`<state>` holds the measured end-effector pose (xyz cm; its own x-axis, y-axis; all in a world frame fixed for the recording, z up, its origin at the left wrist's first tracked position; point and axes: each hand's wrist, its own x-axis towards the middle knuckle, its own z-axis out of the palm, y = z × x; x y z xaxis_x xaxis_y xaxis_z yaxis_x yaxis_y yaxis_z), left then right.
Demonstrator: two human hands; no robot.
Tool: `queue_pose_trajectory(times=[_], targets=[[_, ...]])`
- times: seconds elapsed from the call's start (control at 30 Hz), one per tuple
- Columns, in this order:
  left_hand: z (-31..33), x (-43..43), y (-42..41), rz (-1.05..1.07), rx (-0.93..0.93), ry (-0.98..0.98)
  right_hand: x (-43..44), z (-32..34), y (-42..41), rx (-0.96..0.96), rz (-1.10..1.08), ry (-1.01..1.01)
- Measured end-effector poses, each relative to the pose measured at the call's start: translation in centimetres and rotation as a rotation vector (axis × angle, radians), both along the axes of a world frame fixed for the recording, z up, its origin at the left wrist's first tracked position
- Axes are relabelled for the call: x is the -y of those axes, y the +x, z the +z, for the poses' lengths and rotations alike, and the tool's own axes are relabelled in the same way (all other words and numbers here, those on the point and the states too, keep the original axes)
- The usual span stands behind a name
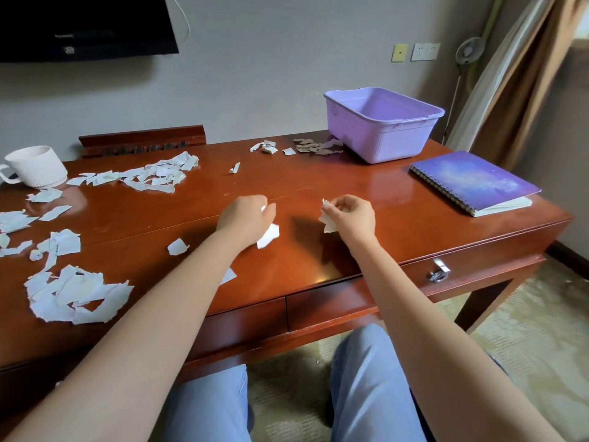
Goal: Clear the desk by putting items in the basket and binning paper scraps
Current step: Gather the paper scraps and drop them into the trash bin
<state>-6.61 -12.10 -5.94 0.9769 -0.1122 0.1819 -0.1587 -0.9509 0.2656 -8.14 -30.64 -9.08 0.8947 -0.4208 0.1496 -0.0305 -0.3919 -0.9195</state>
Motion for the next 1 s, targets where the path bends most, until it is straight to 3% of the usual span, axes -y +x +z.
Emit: queue_pose_trajectory(times=[0.1,0.37,0.6,0.9,1.0], targets=[[1.3,2.8,1.0,-0.03,-0.003,-0.099,1.8,0.2,-0.7,0.04,-0.037,0.197],[0.2,15.1,-0.9,-0.308,-0.064,-0.33,10.9,0.5,-5.9,0.181,-0.208,0.393],[-2.7,26.9,-4.7,-0.594,-0.098,-0.306,19.9,-3.5,-12.1,0.162,-0.498,0.464],[-5.4,36.1,-6.4,-0.828,0.228,-0.199,29.8,-13.2,-16.0,0.03,-0.733,0.562],[-7.4,39.1,-6.9,-0.945,0.179,-0.193,31.8,-16.4,-16.0,-0.032,-0.753,0.585]])
